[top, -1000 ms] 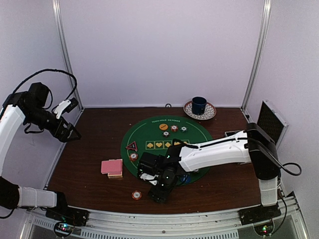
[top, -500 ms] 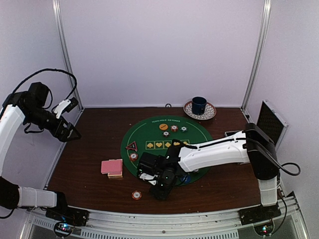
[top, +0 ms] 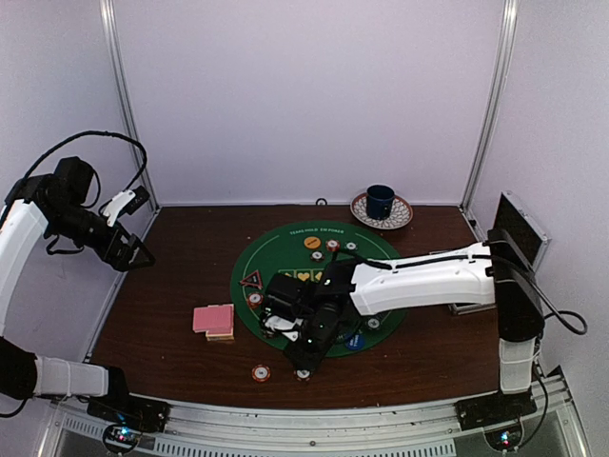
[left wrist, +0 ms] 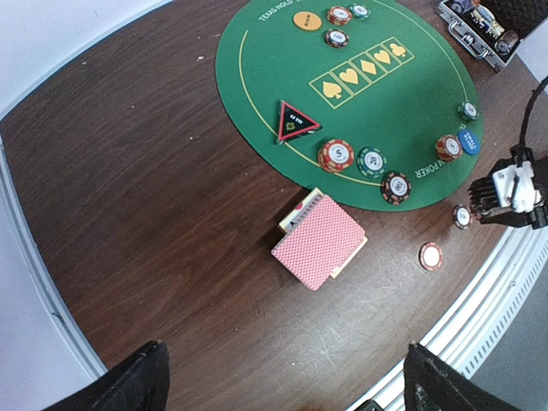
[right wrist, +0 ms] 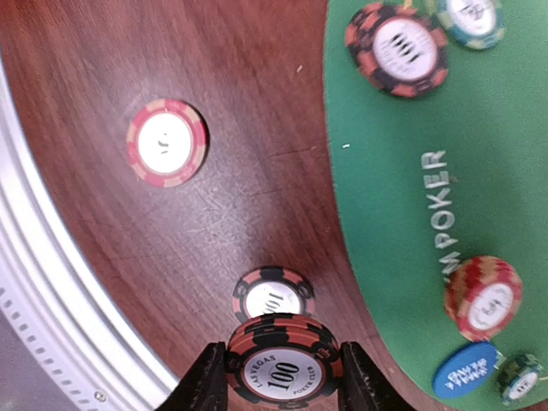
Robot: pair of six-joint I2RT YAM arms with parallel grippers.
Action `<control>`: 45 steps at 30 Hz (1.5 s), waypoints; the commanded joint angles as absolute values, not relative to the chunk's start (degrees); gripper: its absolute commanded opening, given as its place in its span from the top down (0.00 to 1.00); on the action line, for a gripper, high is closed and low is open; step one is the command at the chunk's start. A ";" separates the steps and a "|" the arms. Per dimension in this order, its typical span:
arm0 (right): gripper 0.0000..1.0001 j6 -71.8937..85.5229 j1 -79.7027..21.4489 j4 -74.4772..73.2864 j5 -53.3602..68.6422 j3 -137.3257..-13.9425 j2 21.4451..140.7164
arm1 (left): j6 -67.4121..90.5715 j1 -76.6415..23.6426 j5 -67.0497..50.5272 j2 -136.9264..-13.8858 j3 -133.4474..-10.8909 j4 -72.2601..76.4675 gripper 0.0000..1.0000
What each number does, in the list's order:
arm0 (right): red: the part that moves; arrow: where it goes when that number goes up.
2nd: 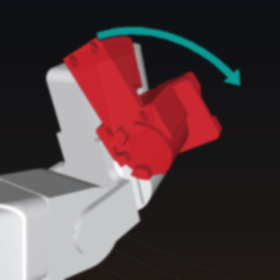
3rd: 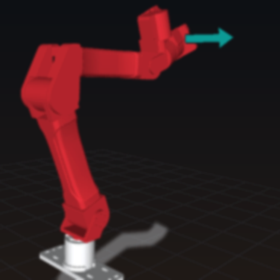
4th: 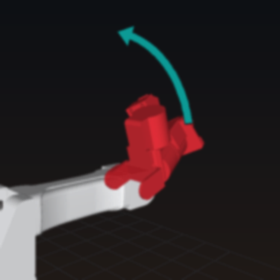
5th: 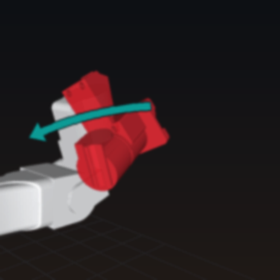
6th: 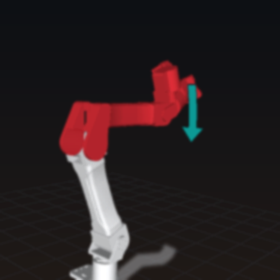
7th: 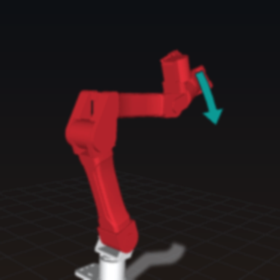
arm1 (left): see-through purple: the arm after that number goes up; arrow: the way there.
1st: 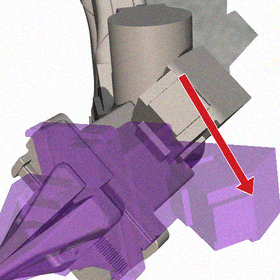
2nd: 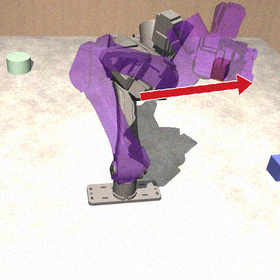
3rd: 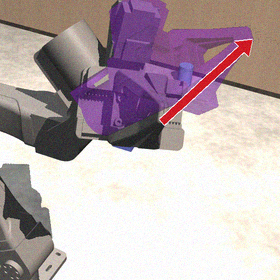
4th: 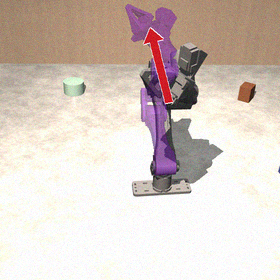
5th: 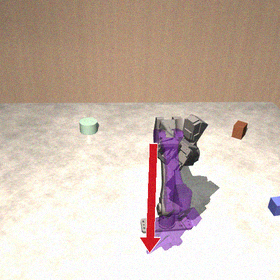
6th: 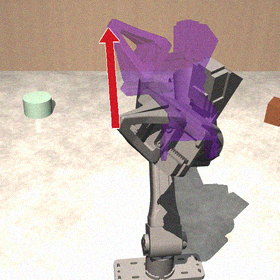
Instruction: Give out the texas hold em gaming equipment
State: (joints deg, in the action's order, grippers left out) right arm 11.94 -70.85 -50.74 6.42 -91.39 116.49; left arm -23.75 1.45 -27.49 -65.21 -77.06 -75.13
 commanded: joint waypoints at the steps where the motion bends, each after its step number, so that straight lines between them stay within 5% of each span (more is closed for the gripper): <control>1: 0.72 12.52 -67.59 -52.91 4.30 -92.58 110.34 | -24.52 1.85 -28.22 -65.39 -78.31 -74.90 0.02; 16: 0.75 12.07 -49.09 -49.18 1.09 -83.77 107.49 | -25.04 1.84 -27.63 -64.86 -78.40 -75.09 0.02; 45: 0.76 19.58 -39.06 -42.77 -2.21 -69.00 103.98 | -29.75 1.59 -30.03 -67.44 -74.61 -77.68 0.02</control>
